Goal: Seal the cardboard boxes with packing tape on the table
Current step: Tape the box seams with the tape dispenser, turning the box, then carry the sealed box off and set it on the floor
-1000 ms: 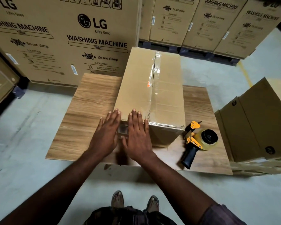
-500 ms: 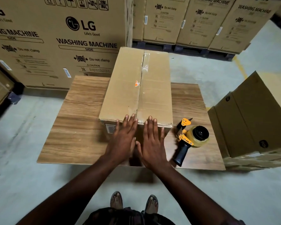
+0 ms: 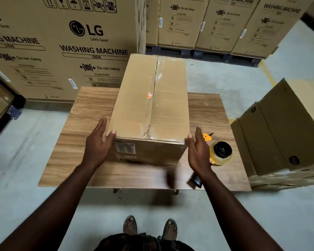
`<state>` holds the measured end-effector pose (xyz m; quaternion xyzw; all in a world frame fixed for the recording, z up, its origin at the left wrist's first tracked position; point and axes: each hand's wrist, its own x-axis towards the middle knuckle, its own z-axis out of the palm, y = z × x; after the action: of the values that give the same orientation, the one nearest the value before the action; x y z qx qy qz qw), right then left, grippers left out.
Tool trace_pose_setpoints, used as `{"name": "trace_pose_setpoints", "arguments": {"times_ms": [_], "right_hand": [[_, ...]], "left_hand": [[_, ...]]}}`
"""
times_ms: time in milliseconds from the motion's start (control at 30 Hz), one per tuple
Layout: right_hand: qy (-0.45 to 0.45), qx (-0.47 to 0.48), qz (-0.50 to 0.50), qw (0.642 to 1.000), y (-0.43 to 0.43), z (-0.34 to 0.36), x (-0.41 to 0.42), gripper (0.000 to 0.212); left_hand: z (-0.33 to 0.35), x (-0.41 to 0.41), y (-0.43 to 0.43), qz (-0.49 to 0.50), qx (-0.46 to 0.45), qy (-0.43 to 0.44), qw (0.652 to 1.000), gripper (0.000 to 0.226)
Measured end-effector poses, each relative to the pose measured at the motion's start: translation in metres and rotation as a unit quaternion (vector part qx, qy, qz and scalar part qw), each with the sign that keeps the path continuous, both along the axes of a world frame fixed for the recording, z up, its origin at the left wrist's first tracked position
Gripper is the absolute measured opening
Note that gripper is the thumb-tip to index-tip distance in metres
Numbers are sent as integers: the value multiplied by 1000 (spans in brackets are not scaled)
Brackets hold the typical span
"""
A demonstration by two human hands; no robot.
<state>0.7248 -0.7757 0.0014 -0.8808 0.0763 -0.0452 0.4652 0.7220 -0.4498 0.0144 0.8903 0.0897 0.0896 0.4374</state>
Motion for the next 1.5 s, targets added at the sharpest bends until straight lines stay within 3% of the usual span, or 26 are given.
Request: {"name": "trace_pose_setpoints", "arguments": {"times_ms": [100,167,300,567,700,833,967,1100,1200,1400,1500], "right_hand": [[72,-5,45,996,6,12,43,71],[133,11,45,990,9,14,64,77],[144,41,18,989,14,18,76,58],[128,62,32,989,0,2,32,51],[150,28,11,988,5,15,61,52],[140,12,16,990,13,23,123,65],[149,61,7,987,10,14,160,76],[144,160,39,976,5,7,164,47],[147,206,47,966,4,9,162,38],[165,230,57,957,-15,29,155,40],[169,217,69,959,-33,53,152,51]], "left_hand": [[9,34,-2,-33,-100,99,990,52],[6,49,-4,-27,-136,114,984,44],[2,51,-12,11,-199,117,973,45],[-11,-5,-12,43,-232,135,962,47],[5,29,-11,22,-209,154,965,45],[12,92,-9,-9,-159,155,975,62],[21,129,-15,-14,-213,171,962,36],[19,138,-15,-6,-270,195,943,39],[19,139,-11,-5,-274,200,941,41],[50,129,-34,-8,-258,189,948,27],[79,122,-51,-7,-241,182,953,18]]}}
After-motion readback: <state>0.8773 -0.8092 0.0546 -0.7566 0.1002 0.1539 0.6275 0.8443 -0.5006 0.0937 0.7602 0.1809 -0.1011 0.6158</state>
